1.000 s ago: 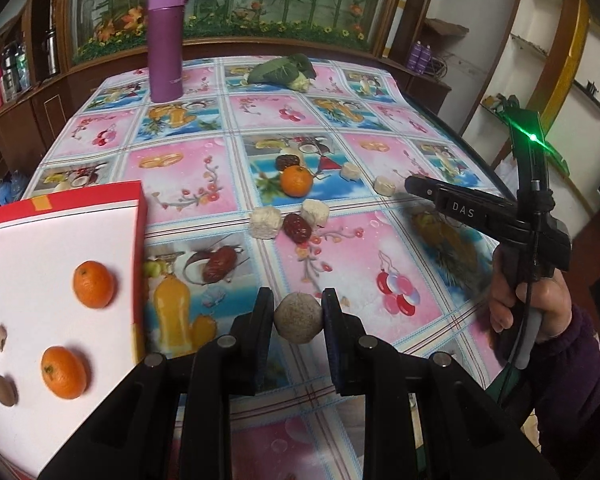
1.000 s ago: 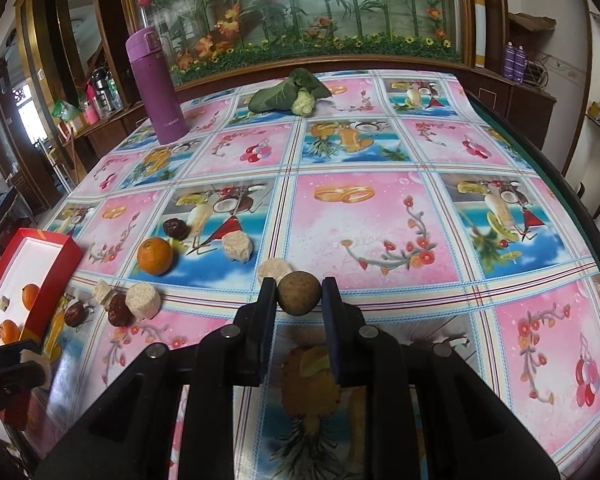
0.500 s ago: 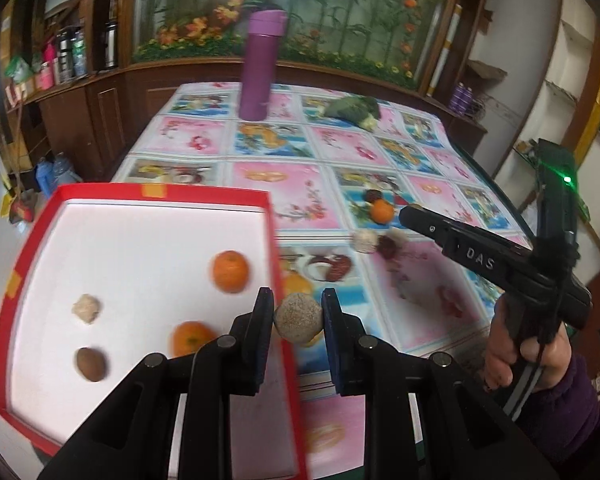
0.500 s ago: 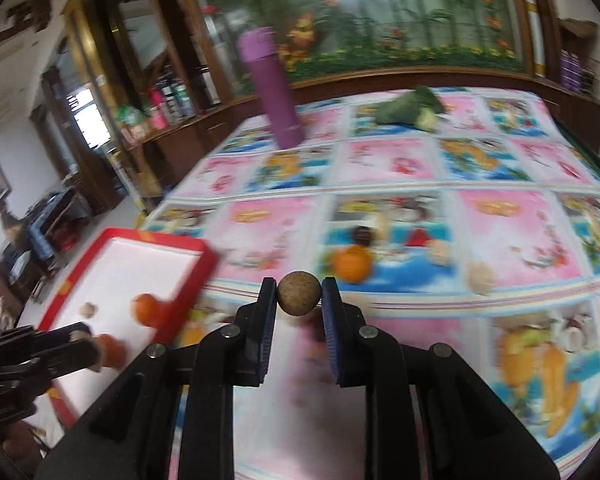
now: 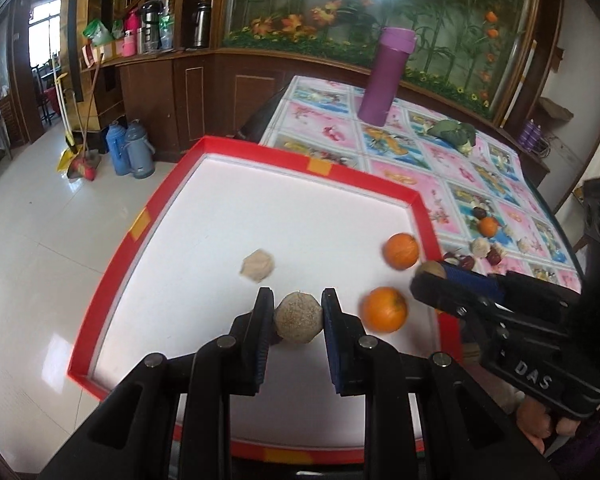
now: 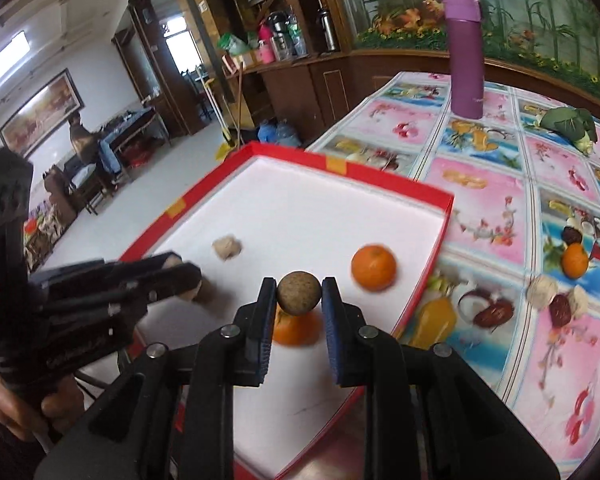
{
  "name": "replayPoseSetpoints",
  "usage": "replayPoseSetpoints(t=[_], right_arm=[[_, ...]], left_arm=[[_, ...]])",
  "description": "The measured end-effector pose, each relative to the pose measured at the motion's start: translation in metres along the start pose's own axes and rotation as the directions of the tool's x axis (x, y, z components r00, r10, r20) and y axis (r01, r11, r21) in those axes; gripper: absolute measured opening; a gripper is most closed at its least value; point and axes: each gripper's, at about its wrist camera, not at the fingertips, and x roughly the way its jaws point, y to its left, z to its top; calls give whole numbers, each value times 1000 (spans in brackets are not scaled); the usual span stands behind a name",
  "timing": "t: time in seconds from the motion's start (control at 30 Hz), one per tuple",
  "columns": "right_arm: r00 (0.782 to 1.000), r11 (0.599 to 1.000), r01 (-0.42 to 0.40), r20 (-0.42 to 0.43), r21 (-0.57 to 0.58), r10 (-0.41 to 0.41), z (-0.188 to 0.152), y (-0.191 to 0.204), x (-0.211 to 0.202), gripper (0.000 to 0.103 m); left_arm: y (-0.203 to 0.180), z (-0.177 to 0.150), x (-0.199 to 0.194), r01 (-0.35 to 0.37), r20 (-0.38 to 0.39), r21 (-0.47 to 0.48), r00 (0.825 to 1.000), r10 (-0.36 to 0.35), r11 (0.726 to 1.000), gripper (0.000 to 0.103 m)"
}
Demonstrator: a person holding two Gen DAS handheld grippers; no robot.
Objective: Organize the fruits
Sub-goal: 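Carry both items over the tray and open both tools to release them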
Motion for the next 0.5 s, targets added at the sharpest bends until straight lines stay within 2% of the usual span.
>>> replayPoseSetpoints(t=[0.13,0.3,0.5], right_arm=[[999,999,-38,-33,12,39,-18,8,-5,25],[995,998,-67,-75,-8,66,-36,23,-4,25],[993,999,-46,-113,-24,42,-44,29,10,25]], left_arm=[[13,-7,0,-46,-9,-8,999,46,999,24],[10,-16,-1,-50,-17,33,999,50,998,24],[13,-23,10,-50,-49,37,997,52,998,25]])
